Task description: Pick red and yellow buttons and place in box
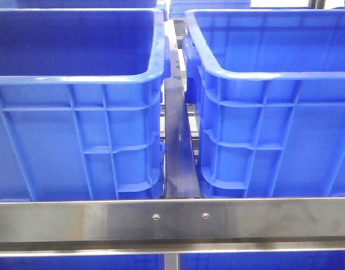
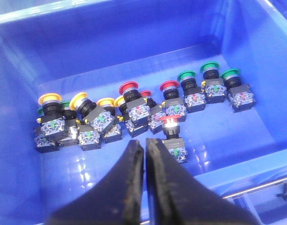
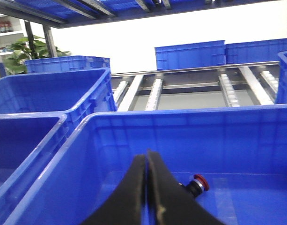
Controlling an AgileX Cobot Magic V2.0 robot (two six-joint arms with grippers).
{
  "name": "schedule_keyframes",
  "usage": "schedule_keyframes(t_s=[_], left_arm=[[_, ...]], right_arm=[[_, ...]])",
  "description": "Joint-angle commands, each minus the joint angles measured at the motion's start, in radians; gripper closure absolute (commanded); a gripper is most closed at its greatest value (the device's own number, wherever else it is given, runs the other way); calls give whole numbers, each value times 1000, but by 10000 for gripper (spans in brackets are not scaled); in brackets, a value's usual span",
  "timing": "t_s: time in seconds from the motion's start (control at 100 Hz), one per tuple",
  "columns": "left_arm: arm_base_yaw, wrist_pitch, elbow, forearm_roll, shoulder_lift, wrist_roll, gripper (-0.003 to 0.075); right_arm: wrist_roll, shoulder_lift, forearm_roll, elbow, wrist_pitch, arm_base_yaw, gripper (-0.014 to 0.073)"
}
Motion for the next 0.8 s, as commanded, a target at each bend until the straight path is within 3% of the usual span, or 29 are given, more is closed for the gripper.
schedule_keyframes(t_s=[0.0, 0.34, 0.43, 0.63, 0.7, 0.79], left_arm=[[-7, -62, -28, 17, 1, -10, 739], [-7, -62, -28, 17, 3, -10, 708], [-7, -62, -28, 17, 3, -10, 606], [-7, -62, -28, 17, 3, -10, 279], [-7, -62, -28, 17, 3, -10, 236], [-7, -63, -30, 17, 9, -15, 235]], right_arm=[[-13, 3, -1, -28, 38, 0, 662], [-13, 3, -1, -28, 38, 0, 662], [-13, 3, -1, -28, 38, 0, 662], [-13, 3, -1, -28, 38, 0, 662], [-13, 3, -1, -28, 38, 0, 662], [-13, 3, -1, -28, 38, 0, 662]])
